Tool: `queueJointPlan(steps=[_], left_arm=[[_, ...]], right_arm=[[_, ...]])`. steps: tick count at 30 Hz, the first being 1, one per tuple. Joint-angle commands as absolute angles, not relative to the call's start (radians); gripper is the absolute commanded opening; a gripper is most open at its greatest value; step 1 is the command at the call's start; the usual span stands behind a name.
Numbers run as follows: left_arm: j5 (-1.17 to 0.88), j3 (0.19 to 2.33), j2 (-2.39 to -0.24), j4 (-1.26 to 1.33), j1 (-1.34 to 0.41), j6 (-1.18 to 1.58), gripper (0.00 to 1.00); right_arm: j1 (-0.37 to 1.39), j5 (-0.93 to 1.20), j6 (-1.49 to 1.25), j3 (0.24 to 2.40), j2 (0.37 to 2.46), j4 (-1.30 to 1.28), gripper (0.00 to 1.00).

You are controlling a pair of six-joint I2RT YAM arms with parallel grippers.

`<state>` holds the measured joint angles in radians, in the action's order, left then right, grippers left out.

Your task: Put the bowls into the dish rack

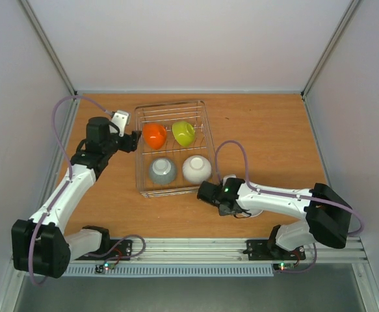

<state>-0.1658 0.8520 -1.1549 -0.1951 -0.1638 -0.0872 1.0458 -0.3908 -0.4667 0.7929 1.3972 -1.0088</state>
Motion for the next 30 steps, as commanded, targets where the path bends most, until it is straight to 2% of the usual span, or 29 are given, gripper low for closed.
queueJointPlan(steps=[1, 5, 11, 23, 30], left_arm=[[-0.322, 0.913, -1.181, -0.247, -0.178, -0.115, 0.75], [-0.421, 1.008, -1.243, -0.412, -0.243, -0.186, 0.74], [-0.410, 1.113, -1.316, -0.606, -0.357, -0.330, 0.69], [-0.593, 1.234, -1.325, -0.892, -0.446, -0.488, 0.70], [-0.539, 1.225, -1.304, -1.009, -0.576, -0.601, 0.69]], right_arm=[[1.150, -0.564, -0.475, 0.962, 1.412, -1.197, 0.01], [1.286, -0.621, -0.394, 1.127, 1.448, -1.263, 0.01], [1.424, -0.560, -0.152, 1.318, 1.548, -1.163, 0.01], [1.497, -0.458, 0.021, 1.475, 1.733, -1.042, 0.01], [1.506, -0.457, 0.069, 1.531, 1.791, -1.018, 0.01]])
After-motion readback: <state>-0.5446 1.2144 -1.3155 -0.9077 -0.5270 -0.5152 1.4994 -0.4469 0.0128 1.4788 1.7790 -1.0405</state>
